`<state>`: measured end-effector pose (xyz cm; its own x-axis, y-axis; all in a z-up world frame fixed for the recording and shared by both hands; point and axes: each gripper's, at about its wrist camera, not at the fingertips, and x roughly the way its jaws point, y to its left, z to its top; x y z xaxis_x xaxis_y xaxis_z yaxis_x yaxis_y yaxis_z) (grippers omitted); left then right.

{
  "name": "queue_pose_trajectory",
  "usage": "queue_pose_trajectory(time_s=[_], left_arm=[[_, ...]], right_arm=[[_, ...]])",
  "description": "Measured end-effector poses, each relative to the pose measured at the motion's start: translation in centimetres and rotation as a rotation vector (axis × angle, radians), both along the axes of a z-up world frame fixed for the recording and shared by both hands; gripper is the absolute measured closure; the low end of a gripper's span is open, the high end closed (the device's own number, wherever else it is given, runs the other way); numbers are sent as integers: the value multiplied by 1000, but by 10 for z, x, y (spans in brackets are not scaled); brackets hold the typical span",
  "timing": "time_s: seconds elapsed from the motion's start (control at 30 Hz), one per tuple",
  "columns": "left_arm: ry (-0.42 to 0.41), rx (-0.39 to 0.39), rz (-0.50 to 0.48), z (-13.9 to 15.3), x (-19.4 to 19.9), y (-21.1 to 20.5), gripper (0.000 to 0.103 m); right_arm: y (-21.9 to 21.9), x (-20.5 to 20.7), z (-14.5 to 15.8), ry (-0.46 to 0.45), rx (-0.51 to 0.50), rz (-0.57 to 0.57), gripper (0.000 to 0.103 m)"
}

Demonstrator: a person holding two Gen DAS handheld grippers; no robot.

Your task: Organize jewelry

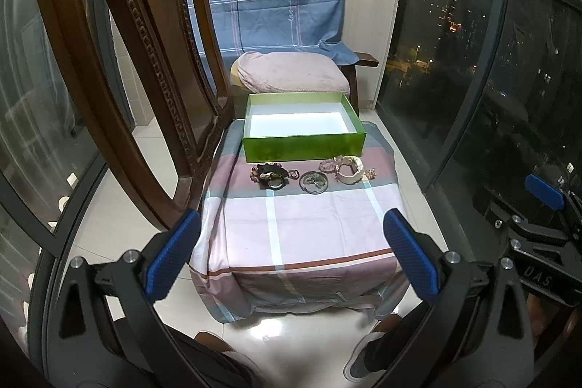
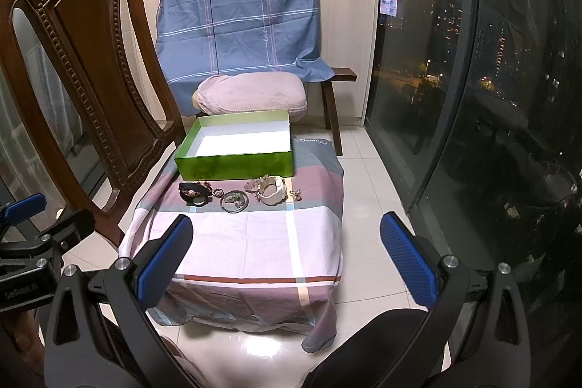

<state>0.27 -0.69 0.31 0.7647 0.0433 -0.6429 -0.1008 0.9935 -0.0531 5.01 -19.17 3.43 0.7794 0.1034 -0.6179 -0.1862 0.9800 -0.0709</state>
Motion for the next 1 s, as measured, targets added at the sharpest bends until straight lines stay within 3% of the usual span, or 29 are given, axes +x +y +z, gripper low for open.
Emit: queue_pose_trajectory(time_s=[1.0], left_arm=[[12,2,-9,-2,0,-5,4]], right_arm=[[-2,0,0,4,5,-2,3]])
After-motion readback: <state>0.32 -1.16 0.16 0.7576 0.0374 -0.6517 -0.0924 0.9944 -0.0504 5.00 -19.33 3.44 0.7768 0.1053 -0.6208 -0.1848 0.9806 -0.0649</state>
